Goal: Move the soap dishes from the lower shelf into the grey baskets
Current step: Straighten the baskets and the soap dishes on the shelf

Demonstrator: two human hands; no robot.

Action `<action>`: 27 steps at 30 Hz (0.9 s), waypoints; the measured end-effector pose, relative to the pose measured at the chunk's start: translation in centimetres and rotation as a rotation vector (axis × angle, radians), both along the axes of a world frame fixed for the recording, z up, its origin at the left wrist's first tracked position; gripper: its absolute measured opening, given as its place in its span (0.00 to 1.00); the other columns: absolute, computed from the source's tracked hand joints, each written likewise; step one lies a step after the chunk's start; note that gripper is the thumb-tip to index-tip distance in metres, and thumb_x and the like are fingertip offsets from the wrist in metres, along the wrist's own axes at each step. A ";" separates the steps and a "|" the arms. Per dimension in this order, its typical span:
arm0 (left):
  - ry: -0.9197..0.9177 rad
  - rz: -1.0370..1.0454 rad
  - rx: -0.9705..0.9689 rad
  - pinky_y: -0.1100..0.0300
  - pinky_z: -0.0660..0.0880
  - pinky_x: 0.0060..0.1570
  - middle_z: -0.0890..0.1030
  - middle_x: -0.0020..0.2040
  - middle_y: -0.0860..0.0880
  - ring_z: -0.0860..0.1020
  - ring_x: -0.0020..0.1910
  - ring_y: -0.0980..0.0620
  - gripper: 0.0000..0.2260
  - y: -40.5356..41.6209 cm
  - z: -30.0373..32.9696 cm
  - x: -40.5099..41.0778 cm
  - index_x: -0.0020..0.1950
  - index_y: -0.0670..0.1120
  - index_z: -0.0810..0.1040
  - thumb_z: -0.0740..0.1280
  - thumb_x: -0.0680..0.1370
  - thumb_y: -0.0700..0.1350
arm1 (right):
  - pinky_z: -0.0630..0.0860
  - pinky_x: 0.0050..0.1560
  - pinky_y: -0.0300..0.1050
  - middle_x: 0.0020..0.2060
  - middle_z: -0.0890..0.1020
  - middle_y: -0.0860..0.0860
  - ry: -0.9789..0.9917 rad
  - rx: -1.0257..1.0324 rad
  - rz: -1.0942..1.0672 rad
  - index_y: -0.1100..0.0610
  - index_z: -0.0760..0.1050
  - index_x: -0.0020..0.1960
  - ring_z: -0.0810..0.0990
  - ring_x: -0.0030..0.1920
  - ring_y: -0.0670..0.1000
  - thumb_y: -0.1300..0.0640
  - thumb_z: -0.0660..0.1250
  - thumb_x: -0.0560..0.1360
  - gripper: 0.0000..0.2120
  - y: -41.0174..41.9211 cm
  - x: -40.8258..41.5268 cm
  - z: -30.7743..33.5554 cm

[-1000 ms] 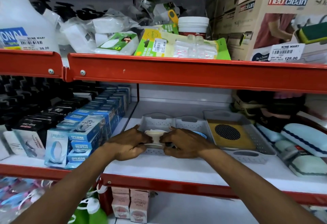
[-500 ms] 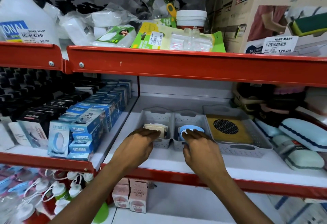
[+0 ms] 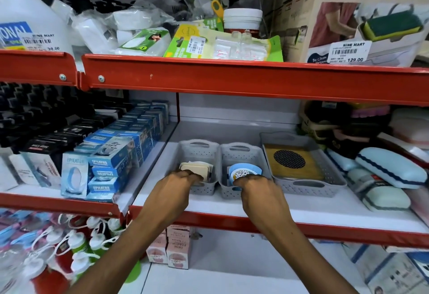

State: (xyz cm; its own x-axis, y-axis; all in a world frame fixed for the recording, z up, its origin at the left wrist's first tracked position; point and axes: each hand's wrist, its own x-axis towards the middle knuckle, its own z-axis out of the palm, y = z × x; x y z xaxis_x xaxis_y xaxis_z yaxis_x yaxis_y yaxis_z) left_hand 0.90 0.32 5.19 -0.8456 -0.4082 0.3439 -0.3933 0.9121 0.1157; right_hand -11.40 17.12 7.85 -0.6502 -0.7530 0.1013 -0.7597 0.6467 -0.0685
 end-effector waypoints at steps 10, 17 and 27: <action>0.059 -0.030 0.064 0.51 0.82 0.54 0.85 0.59 0.51 0.82 0.58 0.48 0.30 2.2 0.1 2.9 0.64 0.54 0.81 0.63 0.69 0.27 | 0.77 0.60 0.47 0.62 0.81 0.52 0.001 0.037 0.027 0.49 0.73 0.69 0.80 0.59 0.54 0.64 0.68 0.75 0.24 2.0 2.7 1.4; 0.079 -0.035 0.125 0.53 0.80 0.54 0.85 0.58 0.52 0.82 0.57 0.48 0.28 3.0 0.3 4.3 0.62 0.53 0.82 0.64 0.69 0.28 | 0.77 0.61 0.48 0.61 0.81 0.51 0.006 0.031 0.039 0.49 0.75 0.67 0.80 0.59 0.55 0.62 0.65 0.76 0.21 2.8 3.8 1.1; 0.081 -0.034 0.137 0.54 0.81 0.57 0.86 0.57 0.52 0.82 0.57 0.49 0.28 3.5 0.3 4.8 0.61 0.53 0.83 0.66 0.68 0.28 | 0.76 0.62 0.44 0.60 0.83 0.47 -0.070 -0.203 0.094 0.47 0.77 0.65 0.80 0.58 0.50 0.51 0.63 0.79 0.15 4.6 4.0 1.2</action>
State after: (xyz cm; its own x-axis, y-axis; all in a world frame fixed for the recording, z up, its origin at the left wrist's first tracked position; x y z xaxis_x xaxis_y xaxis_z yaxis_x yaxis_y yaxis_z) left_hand 5.70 3.78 5.52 -0.8313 -0.4279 0.3548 -0.3472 0.8982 0.2697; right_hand -7.38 21.73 9.03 -0.5887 -0.7795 0.2139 -0.8049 0.5406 -0.2448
